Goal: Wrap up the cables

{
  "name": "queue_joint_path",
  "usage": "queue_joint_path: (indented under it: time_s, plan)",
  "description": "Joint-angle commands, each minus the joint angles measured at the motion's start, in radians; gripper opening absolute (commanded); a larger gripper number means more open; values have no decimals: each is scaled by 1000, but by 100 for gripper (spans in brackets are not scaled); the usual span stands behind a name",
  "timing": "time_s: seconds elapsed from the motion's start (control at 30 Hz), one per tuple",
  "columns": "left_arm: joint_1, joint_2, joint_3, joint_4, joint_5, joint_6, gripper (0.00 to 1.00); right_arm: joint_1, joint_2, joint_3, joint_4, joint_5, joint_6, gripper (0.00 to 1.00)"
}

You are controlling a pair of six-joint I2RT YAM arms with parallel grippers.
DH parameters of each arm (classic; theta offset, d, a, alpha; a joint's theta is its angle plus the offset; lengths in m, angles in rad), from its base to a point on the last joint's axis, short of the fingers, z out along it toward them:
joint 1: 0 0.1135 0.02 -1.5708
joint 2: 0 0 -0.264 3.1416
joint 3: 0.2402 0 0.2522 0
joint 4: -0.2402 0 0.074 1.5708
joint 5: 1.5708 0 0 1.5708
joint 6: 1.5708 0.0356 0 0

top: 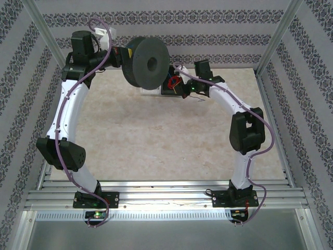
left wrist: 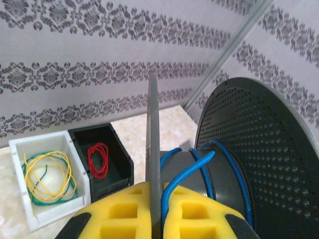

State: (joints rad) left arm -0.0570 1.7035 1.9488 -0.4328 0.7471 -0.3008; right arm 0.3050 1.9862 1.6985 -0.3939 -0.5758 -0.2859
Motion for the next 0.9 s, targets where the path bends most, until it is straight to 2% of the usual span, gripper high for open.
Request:
queue_joint_path:
  time_s: [0.0, 0.2, 0.47, 0.67, 0.87]
  plan:
    - [9, -17, 12, 279, -62, -201, 0, 48, -51, -17, -68, 102, 8, 0]
    - [-24, -22, -24, 205, -380, -135, 0, 144, -125, -22, -97, 114, 0, 0]
    - [-141, 91, 57, 61, -694, 6, 0, 246, -113, 104, -241, 134, -38, 0]
    - [-252, 235, 258, -151, -927, 221, 0, 266, -138, 133, -224, 109, -8, 0]
    - [-368, 302, 303, -188, -1198, 481, 0, 241, -141, 165, -192, 90, 53, 0]
